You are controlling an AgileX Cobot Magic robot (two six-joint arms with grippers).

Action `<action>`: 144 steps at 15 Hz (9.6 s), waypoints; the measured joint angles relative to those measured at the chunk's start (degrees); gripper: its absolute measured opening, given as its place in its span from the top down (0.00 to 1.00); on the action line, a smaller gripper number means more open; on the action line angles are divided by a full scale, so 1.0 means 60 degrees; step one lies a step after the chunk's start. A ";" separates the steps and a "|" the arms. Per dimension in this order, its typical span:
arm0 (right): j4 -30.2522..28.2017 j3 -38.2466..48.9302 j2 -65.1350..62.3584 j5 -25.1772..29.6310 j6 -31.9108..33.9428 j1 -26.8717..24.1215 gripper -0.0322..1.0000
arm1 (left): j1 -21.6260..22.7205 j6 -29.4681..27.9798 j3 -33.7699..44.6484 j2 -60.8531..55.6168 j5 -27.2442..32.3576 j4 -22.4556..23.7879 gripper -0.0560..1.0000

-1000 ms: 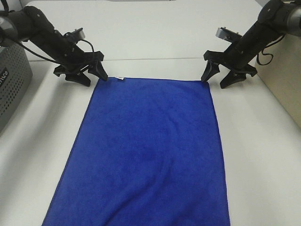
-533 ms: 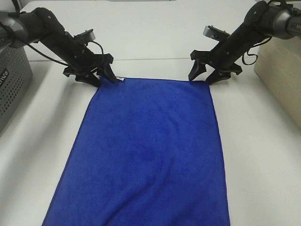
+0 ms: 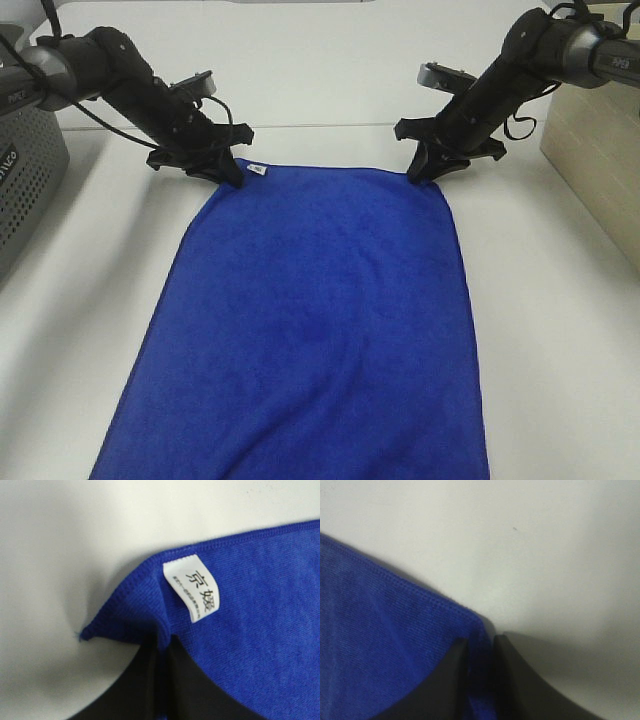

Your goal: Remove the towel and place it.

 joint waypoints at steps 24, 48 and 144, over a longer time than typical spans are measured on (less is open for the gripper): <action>-0.0869 -0.0773 0.0019 -0.4574 -0.3829 0.0067 0.95 | -0.0067 0.0076 -0.1537 0.0248 -0.2817 0.1251 0.95; 0.0726 -0.0773 0.0668 -0.6408 -0.4249 0.0086 0.70 | -0.0115 0.0401 -0.1537 0.0707 -0.4794 0.1709 0.75; -0.3123 1.6520 -2.5162 0.1490 0.1184 -0.1633 0.24 | 0.1604 -0.3084 1.7695 -2.6117 0.0745 0.6169 0.19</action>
